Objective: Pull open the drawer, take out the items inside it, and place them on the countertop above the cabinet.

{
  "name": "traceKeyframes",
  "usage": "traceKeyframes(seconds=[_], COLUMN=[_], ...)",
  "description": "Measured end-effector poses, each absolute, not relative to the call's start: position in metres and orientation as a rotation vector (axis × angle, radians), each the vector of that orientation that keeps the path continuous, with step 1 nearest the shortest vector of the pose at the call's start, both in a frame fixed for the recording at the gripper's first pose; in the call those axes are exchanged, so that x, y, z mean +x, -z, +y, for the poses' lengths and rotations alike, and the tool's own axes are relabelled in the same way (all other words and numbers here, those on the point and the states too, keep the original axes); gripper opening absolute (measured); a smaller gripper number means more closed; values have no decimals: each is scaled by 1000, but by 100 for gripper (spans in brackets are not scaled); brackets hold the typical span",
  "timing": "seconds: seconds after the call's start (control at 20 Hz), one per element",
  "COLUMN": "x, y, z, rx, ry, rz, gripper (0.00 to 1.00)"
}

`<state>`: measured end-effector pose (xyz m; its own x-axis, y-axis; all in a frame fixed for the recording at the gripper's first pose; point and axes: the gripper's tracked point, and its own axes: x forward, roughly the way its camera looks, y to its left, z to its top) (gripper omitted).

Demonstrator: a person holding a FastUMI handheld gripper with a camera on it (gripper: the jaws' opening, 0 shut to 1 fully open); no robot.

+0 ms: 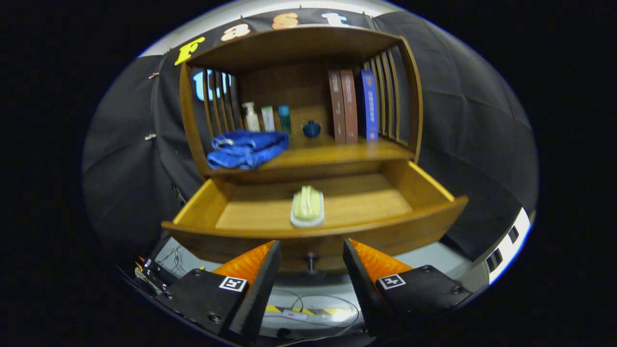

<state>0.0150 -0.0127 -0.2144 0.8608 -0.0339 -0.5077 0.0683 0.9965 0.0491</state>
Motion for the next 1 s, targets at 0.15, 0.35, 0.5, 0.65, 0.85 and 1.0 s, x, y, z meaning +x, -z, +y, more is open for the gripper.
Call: traceKeyframes(seconds=[0.15, 0.35, 0.5, 0.65, 0.85, 1.0], x=[61, 123, 159, 178, 182, 174], y=[190, 212, 251, 297, 340, 360], z=[-11, -10, -9, -8, -13, -11], rx=[62, 113, 111, 125, 108, 113], ry=[43, 44, 45, 62, 76, 84], rz=[512, 628, 778, 925, 1092, 1201], gripper=[89, 92, 95, 93, 78, 71])
